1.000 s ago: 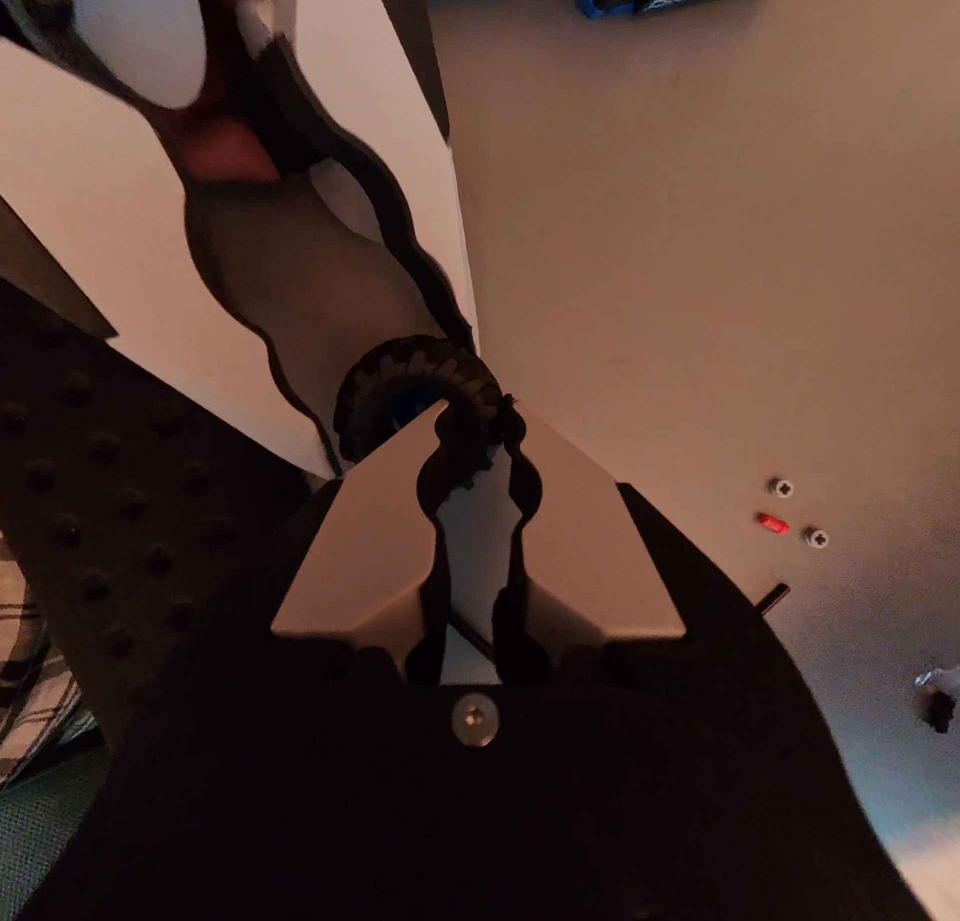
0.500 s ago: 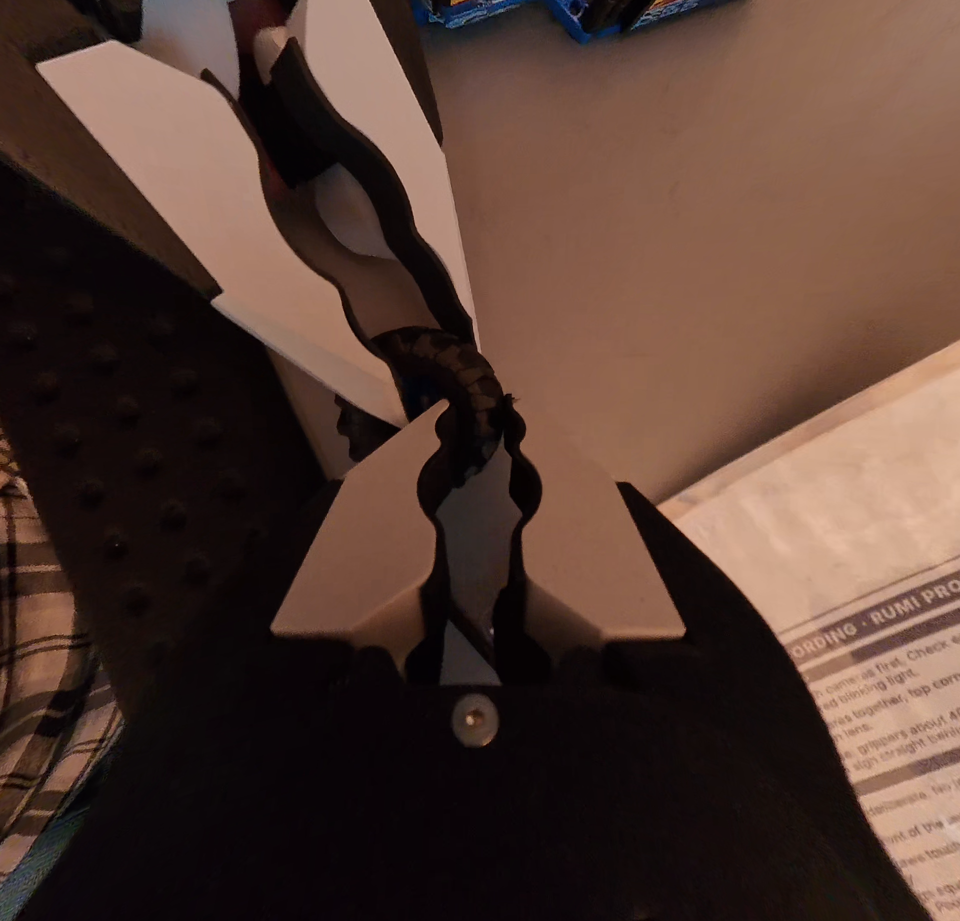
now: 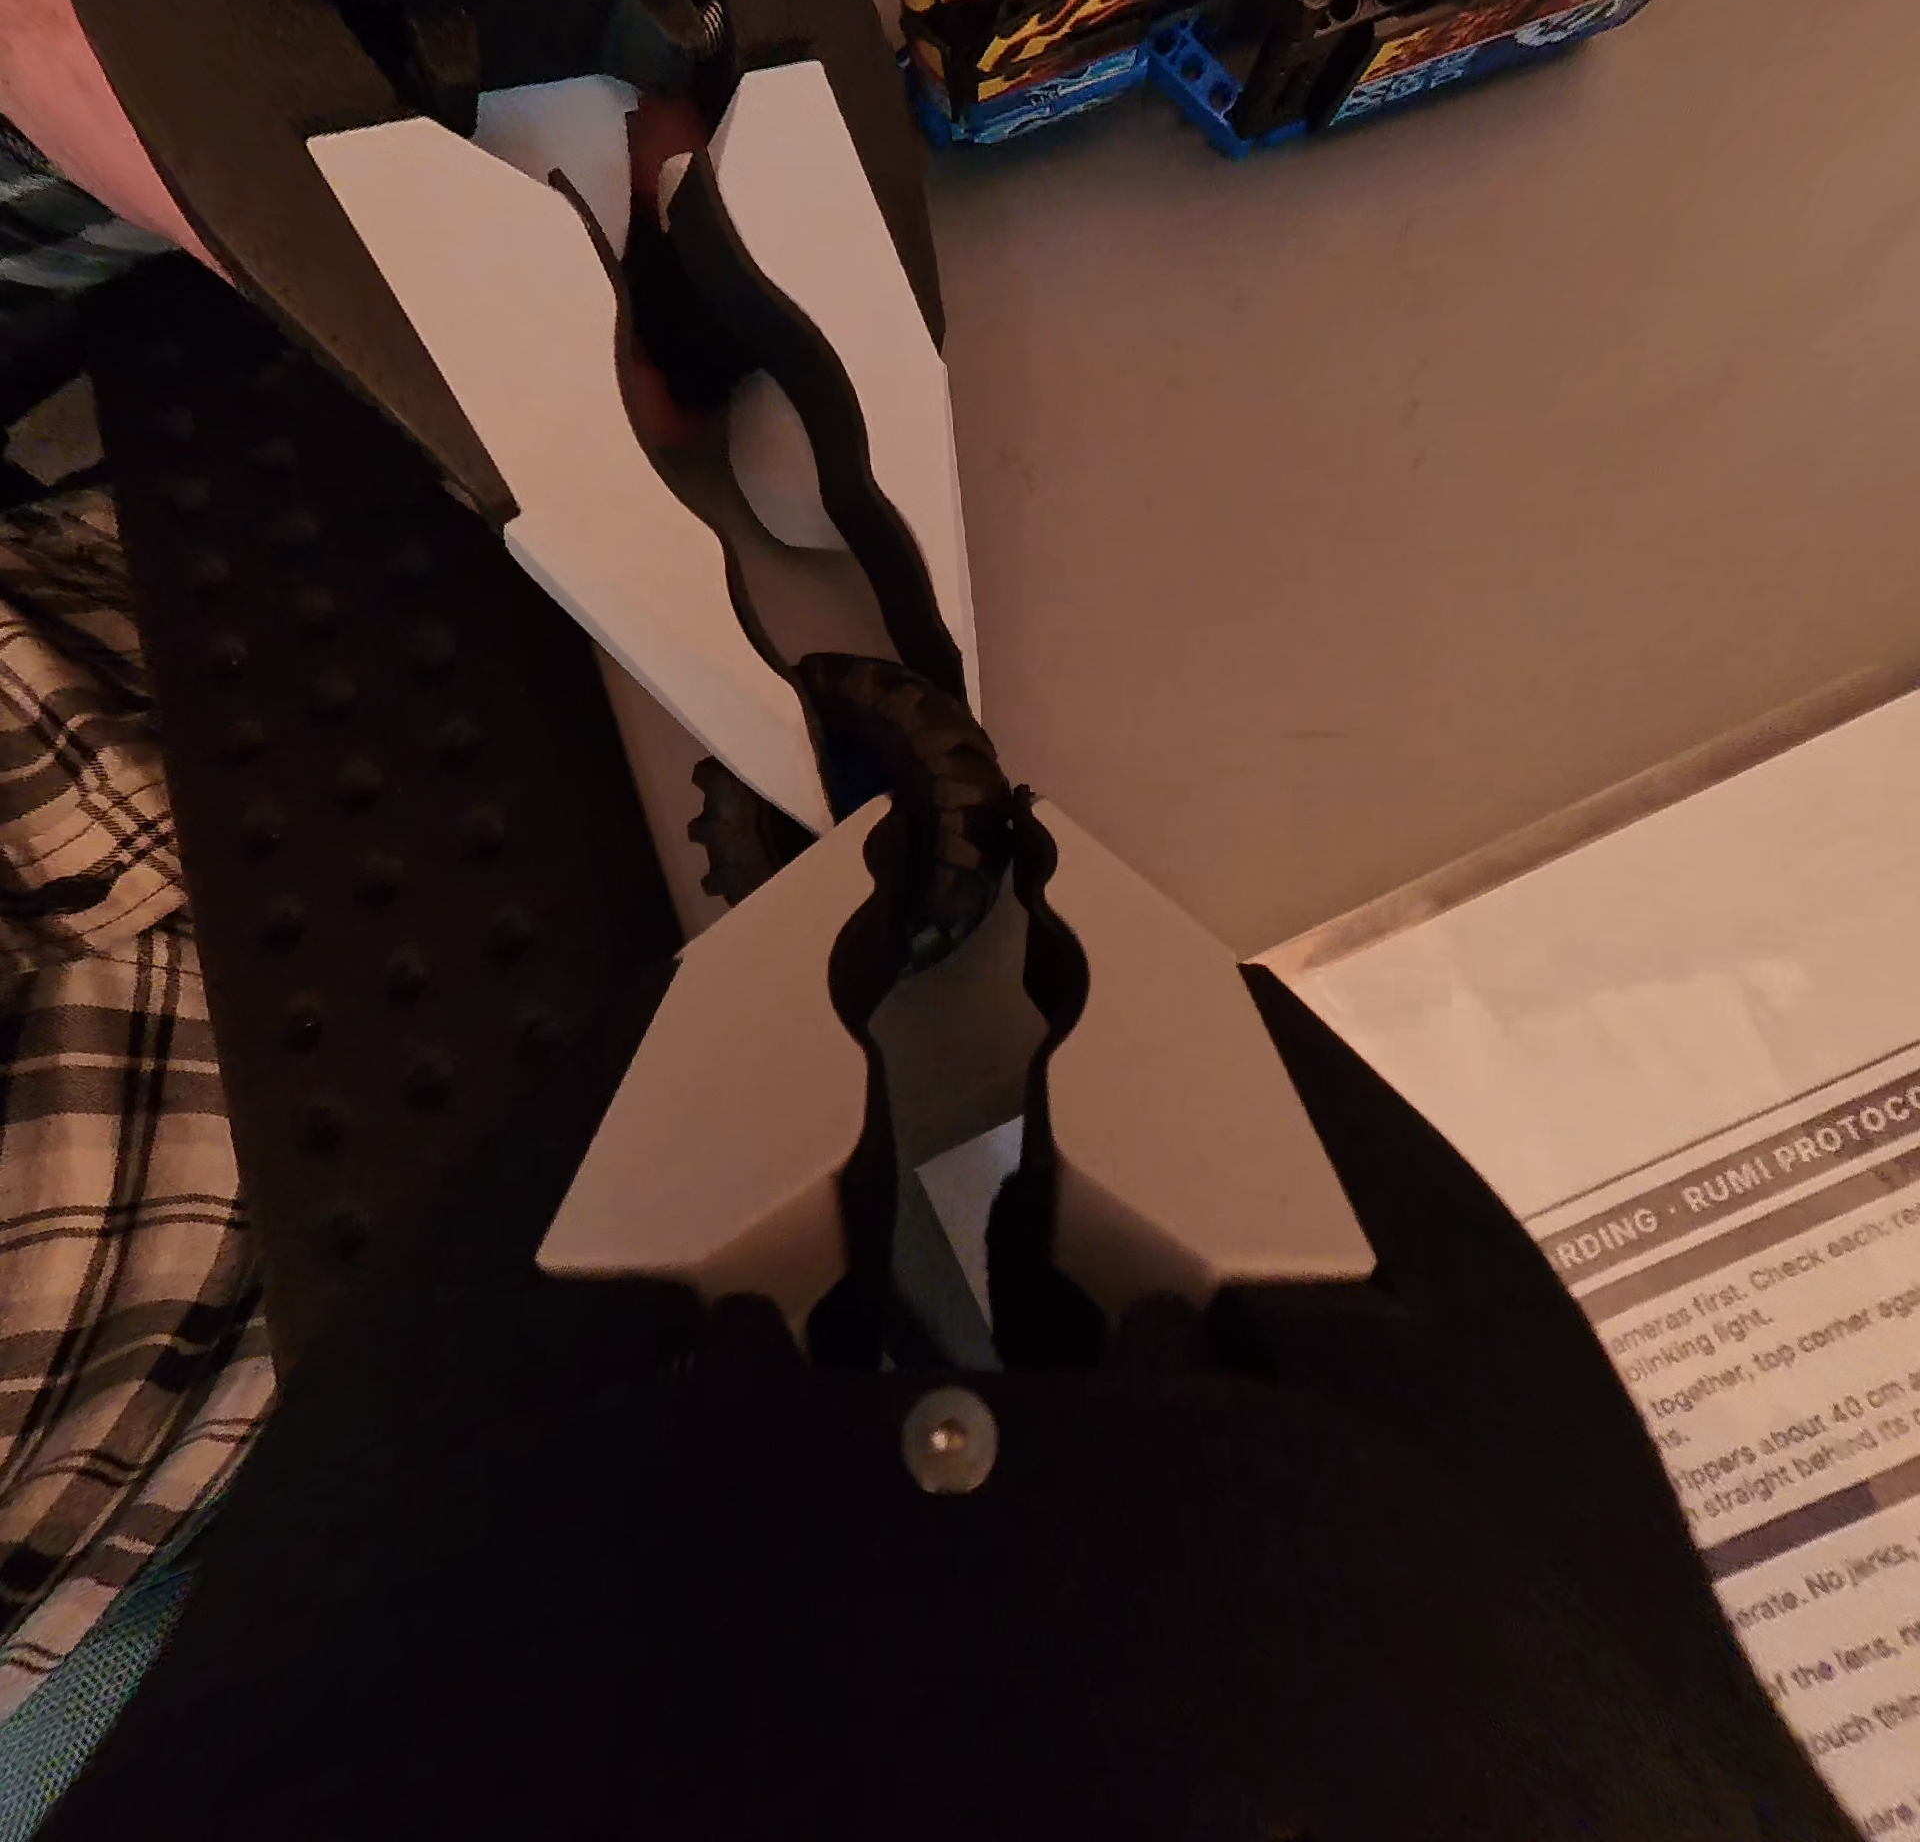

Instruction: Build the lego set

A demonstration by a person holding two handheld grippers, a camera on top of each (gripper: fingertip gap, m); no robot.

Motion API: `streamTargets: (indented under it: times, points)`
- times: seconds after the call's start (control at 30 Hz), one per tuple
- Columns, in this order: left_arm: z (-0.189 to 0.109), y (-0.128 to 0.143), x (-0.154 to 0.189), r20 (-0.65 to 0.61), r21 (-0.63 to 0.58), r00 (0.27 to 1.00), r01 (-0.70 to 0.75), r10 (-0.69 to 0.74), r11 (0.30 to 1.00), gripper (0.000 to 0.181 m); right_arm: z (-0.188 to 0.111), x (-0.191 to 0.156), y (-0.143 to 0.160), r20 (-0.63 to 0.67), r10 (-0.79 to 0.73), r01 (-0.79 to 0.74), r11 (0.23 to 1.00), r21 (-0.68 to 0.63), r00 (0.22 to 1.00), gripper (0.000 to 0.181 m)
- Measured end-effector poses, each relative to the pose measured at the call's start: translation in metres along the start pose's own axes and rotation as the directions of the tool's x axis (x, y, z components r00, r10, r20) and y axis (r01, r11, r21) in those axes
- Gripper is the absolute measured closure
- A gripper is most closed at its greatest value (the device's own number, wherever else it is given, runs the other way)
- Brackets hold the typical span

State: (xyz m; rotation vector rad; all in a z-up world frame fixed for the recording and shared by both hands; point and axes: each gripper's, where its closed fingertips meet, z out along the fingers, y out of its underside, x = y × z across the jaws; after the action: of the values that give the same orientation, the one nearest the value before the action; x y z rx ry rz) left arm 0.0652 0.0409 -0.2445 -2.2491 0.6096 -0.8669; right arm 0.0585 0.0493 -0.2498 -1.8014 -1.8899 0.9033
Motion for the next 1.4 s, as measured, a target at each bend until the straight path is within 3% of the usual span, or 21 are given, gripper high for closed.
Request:
streamTargets:
  times: [0.37, 0.53, 0.67, 0.83, 1.07, 1.4]
  points:
    - [0.0, 0.0, -0.01, 0.009, 0.009, 0.998, 0.059, -0.059, 0.998, 0.154, 0.007, 0.007, -0.003, 0.053, 0.071, -0.07, 0.997, -0.025, 0.996, 0.164]
    - [0.0, -0.001, -0.007, 0.0, 0.015, 0.999, 0.053, -0.053, 0.998, 0.153, -0.001, 0.01, -0.006, -0.084, -0.028, 0.025, 0.999, -0.039, 0.996, 0.159]
    - [0.007, 0.001, -0.002, -0.005, -0.014, 1.0, 0.014, -0.014, 1.0, 0.155, -0.008, 0.005, -0.001, -0.122, -0.066, 0.063, 0.998, -0.025, 0.99, 0.16]
    - [0.008, -0.001, 0.002, -0.03, -0.008, 0.999, 0.013, -0.013, 1.0, 0.154, -0.014, 0.002, 0.0, -0.044, -0.02, 0.021, 1.0, 0.021, 0.999, 0.156]
    - [0.007, 0.001, -0.001, 0.033, -0.032, 0.999, -0.042, 0.043, 0.999, 0.154, -0.027, 0.0, 0.001, 0.016, -0.008, 0.007, 0.997, 0.075, 1.0, 0.146]
    - [0.006, 0.002, -0.005, 0.074, -0.05, 0.996, -0.047, 0.051, 0.998, 0.154, -0.025, 0.0, 0.002, -0.14, -0.14, 0.146, 0.989, 0.029, 0.98, 0.16]
